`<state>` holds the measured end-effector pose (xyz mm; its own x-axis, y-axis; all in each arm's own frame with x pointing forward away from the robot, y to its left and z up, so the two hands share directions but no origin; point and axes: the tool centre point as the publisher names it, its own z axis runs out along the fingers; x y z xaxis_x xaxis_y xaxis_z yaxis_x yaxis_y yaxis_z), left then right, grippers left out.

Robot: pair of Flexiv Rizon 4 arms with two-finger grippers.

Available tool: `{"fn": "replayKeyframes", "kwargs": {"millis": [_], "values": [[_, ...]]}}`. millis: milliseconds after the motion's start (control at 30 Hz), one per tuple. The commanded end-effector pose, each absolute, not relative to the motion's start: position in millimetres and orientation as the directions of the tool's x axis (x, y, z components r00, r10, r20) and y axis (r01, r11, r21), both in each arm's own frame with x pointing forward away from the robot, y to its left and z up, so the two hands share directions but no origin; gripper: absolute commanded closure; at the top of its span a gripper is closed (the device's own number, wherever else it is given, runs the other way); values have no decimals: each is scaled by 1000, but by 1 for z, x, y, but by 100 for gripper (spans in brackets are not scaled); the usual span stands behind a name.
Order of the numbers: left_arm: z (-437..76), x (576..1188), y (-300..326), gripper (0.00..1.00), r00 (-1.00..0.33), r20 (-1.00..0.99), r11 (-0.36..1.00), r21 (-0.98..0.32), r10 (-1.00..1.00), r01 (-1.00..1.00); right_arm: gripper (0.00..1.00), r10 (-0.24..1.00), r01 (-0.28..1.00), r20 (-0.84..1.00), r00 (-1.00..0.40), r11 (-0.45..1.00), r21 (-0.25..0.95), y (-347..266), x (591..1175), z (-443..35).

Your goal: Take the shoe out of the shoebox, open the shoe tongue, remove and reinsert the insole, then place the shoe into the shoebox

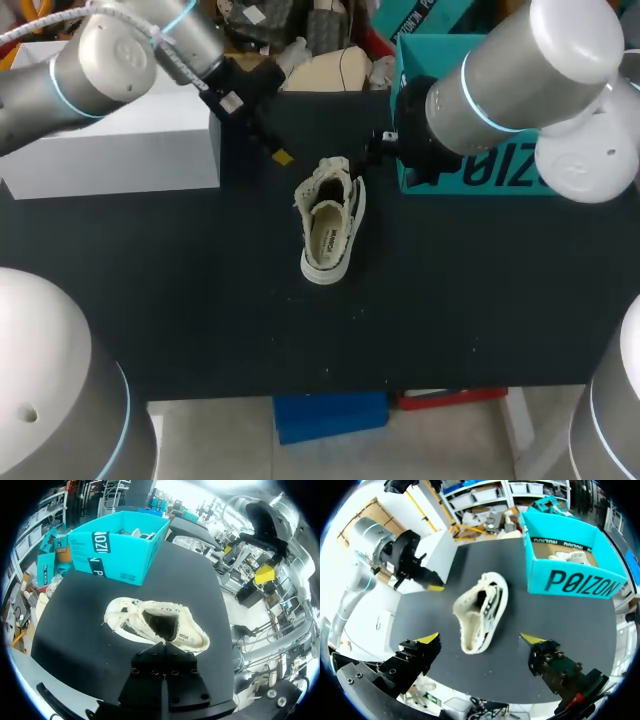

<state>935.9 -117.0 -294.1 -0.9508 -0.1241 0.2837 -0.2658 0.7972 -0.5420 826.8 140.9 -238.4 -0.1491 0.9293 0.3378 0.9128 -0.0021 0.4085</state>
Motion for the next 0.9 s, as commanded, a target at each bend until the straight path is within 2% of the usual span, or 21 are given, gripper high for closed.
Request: {"fn": "replayKeyframes", "kwargs": {"millis": [33,300,733,767,800,900], "values": [[-268,905,-65,100,-973,160,747,-624,-167,-230,0,929,913,338,-148,-3,409,142,827,-239],[-272,890,-18,100,-994,29,734,-672,-107,-98,0,929,913,338,-148,-3,409,142,827,-239],[-288,881,22,100,-997,-19,744,-667,-81,-47,0,929,913,338,-148,-3,409,142,827,-239],[-289,879,23,59,-997,-27,742,-669,-75,-38,0,929,913,338,-148,-3,409,142,827,-239],[-289,879,23,0,-997,-27,742,-669,-75,-38,0,929,913,338,-148,-3,409,142,827,-239],[-289,879,23,0,-997,-27,742,-669,-75,-38,0,929,913,338,-148,-3,409,142,827,-239]]}}
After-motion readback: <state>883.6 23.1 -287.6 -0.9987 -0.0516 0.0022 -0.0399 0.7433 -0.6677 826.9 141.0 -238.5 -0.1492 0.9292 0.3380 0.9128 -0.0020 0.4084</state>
